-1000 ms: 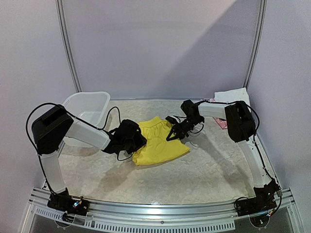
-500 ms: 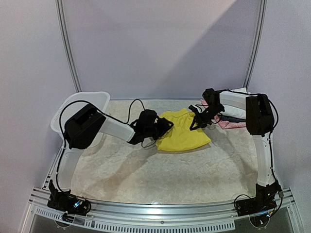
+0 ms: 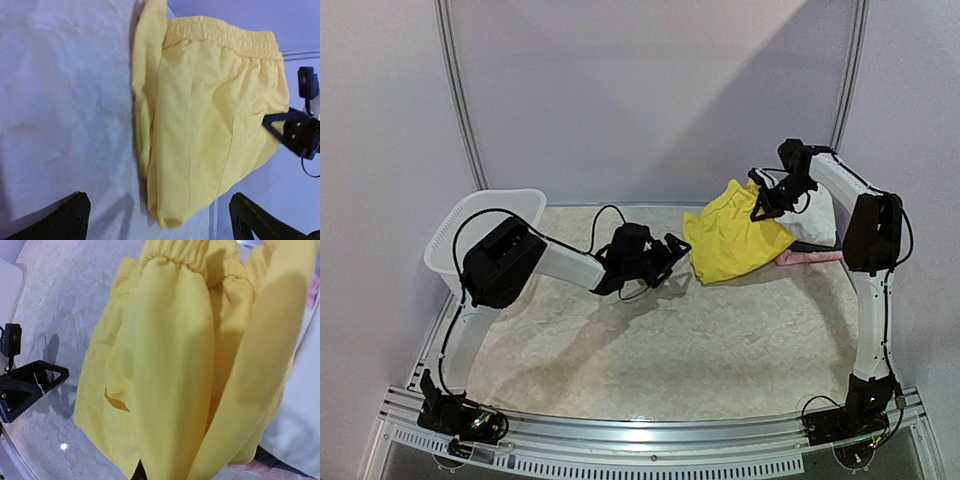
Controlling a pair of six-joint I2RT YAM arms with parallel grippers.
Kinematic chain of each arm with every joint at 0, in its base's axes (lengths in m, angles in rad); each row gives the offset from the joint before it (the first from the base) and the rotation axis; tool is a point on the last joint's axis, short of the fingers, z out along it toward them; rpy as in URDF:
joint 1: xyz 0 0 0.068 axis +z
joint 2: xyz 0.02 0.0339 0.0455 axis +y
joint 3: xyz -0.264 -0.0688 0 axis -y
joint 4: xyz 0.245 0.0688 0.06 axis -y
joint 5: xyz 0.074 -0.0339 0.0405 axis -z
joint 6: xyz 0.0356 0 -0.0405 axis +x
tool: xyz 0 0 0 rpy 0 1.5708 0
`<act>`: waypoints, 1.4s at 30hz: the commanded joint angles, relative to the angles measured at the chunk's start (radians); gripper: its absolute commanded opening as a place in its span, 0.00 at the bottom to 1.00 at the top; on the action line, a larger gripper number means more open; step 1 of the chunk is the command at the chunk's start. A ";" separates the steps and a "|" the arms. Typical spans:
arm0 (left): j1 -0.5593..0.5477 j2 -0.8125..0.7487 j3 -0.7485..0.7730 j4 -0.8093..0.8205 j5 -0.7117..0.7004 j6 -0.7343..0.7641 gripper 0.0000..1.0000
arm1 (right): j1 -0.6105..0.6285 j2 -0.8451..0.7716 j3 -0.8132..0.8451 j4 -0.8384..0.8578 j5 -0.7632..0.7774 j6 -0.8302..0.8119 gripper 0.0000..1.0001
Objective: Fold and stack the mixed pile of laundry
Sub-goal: Pick up the square-folded shorts from the center of the board, then place the square-folded shorts at the corner of the board.
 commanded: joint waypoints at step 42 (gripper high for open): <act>0.014 -0.148 -0.300 0.020 0.072 -0.062 1.00 | -0.323 0.184 0.461 0.104 0.161 -0.263 0.04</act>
